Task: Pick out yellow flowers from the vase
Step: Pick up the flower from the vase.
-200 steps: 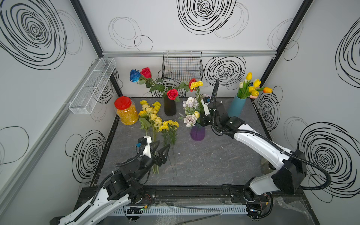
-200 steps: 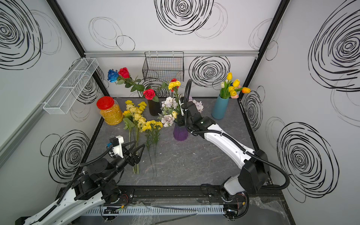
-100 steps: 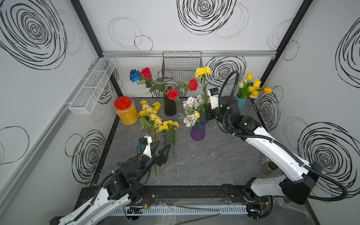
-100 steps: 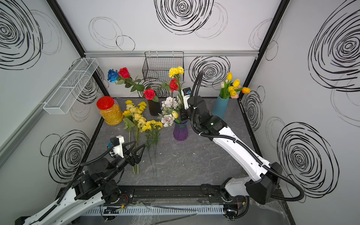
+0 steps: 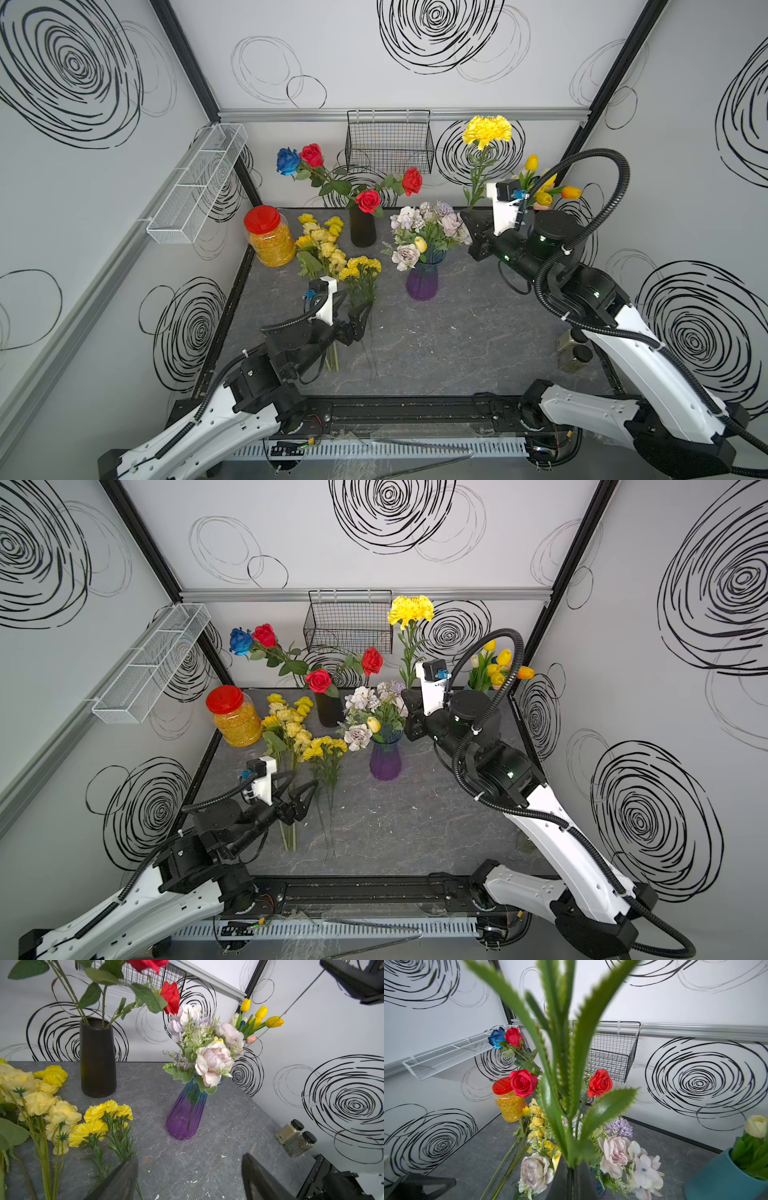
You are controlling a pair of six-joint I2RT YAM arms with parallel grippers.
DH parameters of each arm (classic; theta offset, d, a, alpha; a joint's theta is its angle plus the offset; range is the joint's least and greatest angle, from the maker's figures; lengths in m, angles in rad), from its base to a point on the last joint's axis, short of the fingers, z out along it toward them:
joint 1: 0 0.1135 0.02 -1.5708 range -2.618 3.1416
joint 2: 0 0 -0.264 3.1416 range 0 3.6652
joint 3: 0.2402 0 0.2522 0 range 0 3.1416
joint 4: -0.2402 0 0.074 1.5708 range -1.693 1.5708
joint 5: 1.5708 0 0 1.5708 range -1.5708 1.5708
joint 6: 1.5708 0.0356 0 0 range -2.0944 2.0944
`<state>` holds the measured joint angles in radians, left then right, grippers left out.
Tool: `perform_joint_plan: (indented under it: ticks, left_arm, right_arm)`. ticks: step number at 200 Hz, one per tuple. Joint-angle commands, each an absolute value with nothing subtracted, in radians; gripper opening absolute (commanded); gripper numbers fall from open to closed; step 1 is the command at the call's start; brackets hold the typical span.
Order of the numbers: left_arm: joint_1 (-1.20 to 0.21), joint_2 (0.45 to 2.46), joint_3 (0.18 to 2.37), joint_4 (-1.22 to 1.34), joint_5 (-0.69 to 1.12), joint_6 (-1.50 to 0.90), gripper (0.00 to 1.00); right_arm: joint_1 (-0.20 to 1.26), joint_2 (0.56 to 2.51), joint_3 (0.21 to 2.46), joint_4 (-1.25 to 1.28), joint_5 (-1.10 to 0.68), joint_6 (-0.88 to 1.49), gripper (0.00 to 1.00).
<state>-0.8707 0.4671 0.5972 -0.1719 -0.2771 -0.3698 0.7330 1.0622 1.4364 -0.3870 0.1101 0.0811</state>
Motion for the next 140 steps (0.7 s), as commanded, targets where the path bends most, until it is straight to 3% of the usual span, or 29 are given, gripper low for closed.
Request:
perform_joint_plan:
  ticks: [1,55,83,140]
  left_arm:
    - [-0.872,0.466,0.670,-0.174,-0.287,-0.301,0.81]
    - [-0.880,0.526,0.745,-0.136,-0.184,-0.280,0.82]
    - [-0.912,0.572,0.748,-0.055,-0.137,-0.267,0.82]
    - [-1.101,0.730,0.801,0.022,-0.126,-0.204,0.78]
  right_arm:
    - [0.736,1.006,1.384,-0.382,0.010,0.084,0.07]
    - [0.740,0.928,1.248,-0.345,-0.193,0.162,0.05]
    - [0.805,0.908,1.161,-0.285,-0.207,0.189,0.05]
    - [0.880,0.920,1.027,-0.088,-0.286,0.254,0.05]
